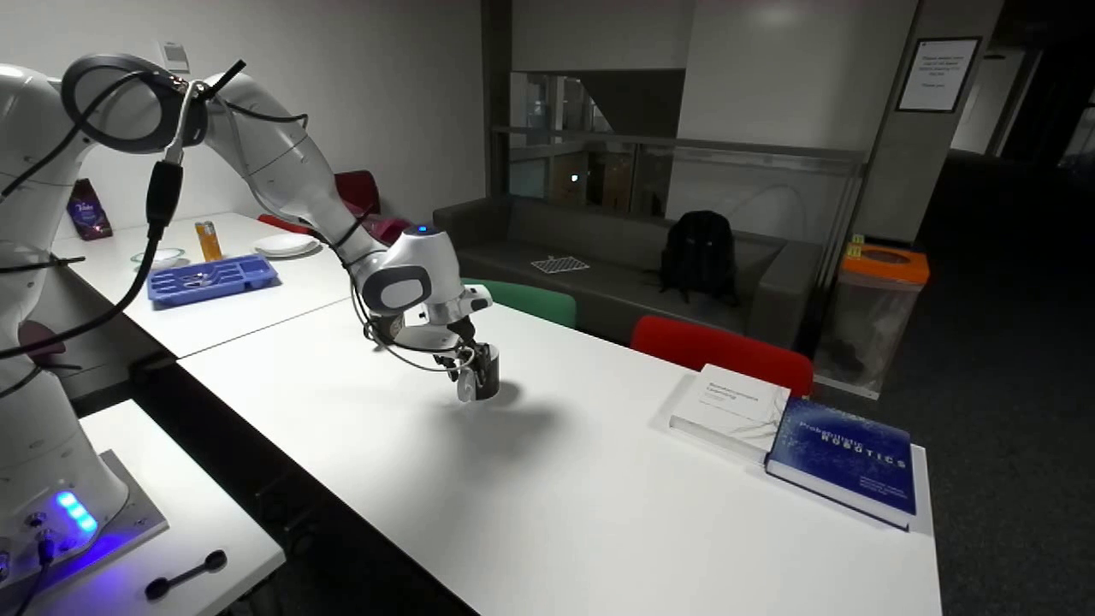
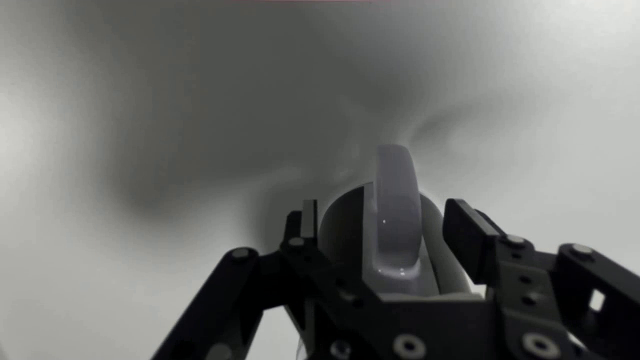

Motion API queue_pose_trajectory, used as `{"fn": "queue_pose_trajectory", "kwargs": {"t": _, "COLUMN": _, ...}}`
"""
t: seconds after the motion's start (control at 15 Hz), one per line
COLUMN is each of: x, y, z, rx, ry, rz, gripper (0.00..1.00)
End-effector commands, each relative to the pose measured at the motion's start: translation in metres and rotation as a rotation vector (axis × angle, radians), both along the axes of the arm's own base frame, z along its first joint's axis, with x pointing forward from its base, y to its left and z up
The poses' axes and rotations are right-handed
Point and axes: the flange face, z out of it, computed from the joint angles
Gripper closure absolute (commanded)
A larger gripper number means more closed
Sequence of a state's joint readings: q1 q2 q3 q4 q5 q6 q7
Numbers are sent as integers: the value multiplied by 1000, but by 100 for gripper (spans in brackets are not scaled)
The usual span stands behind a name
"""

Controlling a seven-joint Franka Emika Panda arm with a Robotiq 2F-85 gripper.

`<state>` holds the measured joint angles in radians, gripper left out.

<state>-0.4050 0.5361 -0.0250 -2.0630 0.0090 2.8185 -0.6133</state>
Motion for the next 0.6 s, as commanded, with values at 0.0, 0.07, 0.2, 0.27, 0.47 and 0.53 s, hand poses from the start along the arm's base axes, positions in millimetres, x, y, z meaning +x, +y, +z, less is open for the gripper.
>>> {"fn": "queue_pose_trajectory", "kwargs": {"t": 0.0, "x": -3, "y": -7, "z": 10, "rx": -9, "ry": 14, "rz": 9, "gripper": 1}}
{"fn": "queue_pose_trajectory", "kwargs": {"t": 0.07, "x": -3, "y": -7, "z": 11, "rx": -9, "ry": 16, "rz": 9, "gripper": 0}}
{"fn": "queue_pose_trajectory", "kwargs": {"t": 0.2, "x": -5, "y": -8, "z": 12, "rx": -10, "ry": 16, "rz": 6, "gripper": 0}}
{"fn": "queue_pose_trajectory", "kwargs": {"t": 0.27, "x": -7, "y": -8, "z": 13, "rx": -11, "ry": 15, "rz": 4, "gripper": 0}}
{"fn": "queue_pose_trajectory", "kwargs": {"t": 0.47, "x": -8, "y": -9, "z": 15, "rx": -14, "ry": 16, "rz": 0, "gripper": 0}}
{"fn": "queue_pose_trajectory", "kwargs": {"t": 0.53, "x": -9, "y": -10, "z": 16, "rx": -15, "ry": 15, "rz": -1, "gripper": 0}}
